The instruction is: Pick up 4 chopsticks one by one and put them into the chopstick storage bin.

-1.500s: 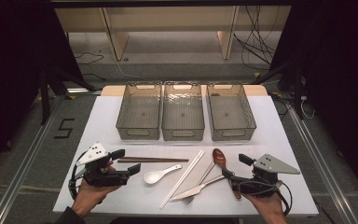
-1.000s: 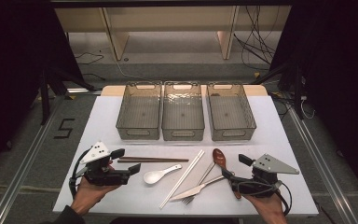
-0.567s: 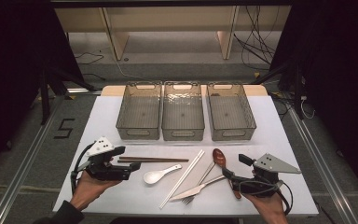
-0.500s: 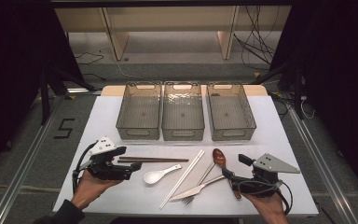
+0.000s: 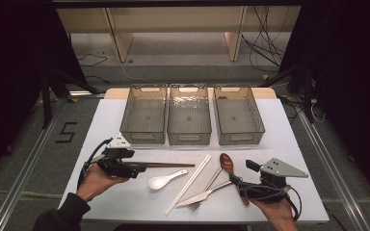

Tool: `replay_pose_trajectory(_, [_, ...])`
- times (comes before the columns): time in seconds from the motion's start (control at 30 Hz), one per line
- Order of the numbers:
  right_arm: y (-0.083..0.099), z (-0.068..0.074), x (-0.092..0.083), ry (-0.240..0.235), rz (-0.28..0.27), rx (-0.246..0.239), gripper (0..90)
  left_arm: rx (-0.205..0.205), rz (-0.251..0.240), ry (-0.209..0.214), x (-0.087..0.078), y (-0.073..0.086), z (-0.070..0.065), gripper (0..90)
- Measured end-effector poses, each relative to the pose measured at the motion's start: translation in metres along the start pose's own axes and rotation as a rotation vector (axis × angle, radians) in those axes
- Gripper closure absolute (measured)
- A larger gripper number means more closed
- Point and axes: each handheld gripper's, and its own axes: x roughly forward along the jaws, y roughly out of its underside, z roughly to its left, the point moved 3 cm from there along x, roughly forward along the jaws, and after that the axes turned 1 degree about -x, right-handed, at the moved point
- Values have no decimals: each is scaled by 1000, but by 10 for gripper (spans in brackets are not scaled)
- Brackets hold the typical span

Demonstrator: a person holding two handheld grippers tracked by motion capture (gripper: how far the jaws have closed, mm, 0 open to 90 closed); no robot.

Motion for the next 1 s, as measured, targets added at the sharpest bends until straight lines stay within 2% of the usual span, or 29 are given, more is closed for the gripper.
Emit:
replay_pose_trajectory(0.03, [0,0,0,0,2,1,259,4,12,-1,3,-1,3,283])
replay_pose_trajectory(0.07, [0,0,0,1,4,4,260,3,49,1,9,-2,8,288])
replay_pose_trajectory(0.1, [1,-1,1,1,5,4,260,3,49,1,9,-2,8,296])
replay_pose_trajectory(0.13, [1,-1,1,0,8,4,260,20,91,-16,16,-2,12,307])
replay_pose_trajectory(0.17, [1,-1,1,-2,7,3,260,20,91,-16,16,-2,12,320])
replay_pose_trajectory(0.2, [1,-1,1,-2,7,3,259,42,132,-21,22,-2,16,334])
replay_pose_trajectory(0.3, [1,-1,1,-3,10,4,260,59,153,-14,25,-1,16,390])
replay_pose_trajectory(0.33, [1,-1,1,-4,12,3,260,84,174,-29,29,-1,17,396])
replay_pose_trajectory(0.4, [1,-1,2,-3,13,1,261,95,186,-32,31,-1,17,417])
replay_pose_trajectory(0.43, [1,-1,2,-4,14,-3,261,104,209,-25,35,-2,18,427])
replay_pose_trajectory(0.47, [1,0,2,-6,17,-4,261,104,209,-25,35,-2,18,433])
replay_pose_trajectory(0.5, [1,0,2,-6,18,-4,261,105,243,-8,40,0,18,442])
replay_pose_trajectory(0.57, [2,0,3,-6,21,-7,262,106,249,-8,42,2,17,450])
replay_pose_trajectory(0.6, [2,0,3,-6,21,-6,262,114,267,-3,45,3,17,459])
replay_pose_trajectory(0.73, [2,0,3,-15,21,-4,262,134,277,5,47,3,16,497])
replay_pose_trajectory(0.8, [2,0,3,-17,21,-7,262,150,311,4,53,2,17,517])
replay_pose_trajectory(0.87, [2,1,4,-19,24,-13,263,148,317,5,54,3,16,538])
replay_pose_trajectory(0.9, [2,1,3,-20,25,-12,263,178,339,-1,57,2,17,542])
replay_pose_trajectory(1.0, [2,0,4,-22,25,-13,263,189,349,4,59,3,18,569])
